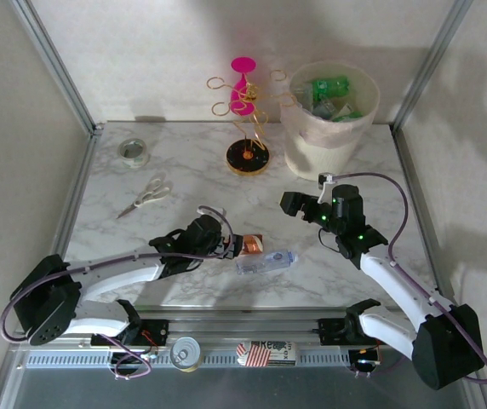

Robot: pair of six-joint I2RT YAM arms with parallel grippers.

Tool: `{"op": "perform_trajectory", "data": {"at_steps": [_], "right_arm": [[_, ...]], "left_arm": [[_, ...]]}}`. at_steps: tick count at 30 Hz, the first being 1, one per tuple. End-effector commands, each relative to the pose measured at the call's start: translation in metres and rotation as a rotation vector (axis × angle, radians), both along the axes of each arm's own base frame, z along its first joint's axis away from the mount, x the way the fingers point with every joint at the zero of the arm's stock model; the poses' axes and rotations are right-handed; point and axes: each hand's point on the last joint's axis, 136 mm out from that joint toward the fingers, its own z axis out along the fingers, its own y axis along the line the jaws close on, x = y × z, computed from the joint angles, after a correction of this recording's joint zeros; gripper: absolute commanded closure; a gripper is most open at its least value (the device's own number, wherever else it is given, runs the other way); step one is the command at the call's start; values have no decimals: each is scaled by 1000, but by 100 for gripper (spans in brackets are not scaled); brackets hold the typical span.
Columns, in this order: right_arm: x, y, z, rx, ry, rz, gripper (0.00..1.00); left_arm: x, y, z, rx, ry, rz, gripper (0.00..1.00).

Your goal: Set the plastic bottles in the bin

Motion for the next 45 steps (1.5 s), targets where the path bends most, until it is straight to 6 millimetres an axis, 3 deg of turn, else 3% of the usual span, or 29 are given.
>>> {"op": "perform_trajectory", "data": {"at_steps": [1, 8, 18, 24, 27, 35, 41, 45], "right_arm": [[5, 5, 20, 28, -49, 2, 1], [6, 3, 16, 12, -43, -6, 1], [7, 3, 14, 14, -41, -7, 1], [8, 4, 9, 11, -26, -3, 1], [7, 4, 8, 12, -24, -3, 1], [5, 7, 4, 35, -12, 11, 1], [2, 18, 3, 82, 0, 51, 1], [0, 24, 4, 94, -1, 69, 1]], "left_arm": [[3, -9, -4, 120, -42, -66, 0], [-5, -37, -24, 157, -12, -180, 0], [19, -23, -41, 244, -45, -40, 0], [27, -38, -45, 180, -34, -26, 3], [29, -42, -51, 178, -26, -26, 10], [29, -42, -57, 175, -14, -22, 40], [33, -42, -41, 128, -59, -4, 53], [36, -40, -20, 70, -109, 29, 55]]}}
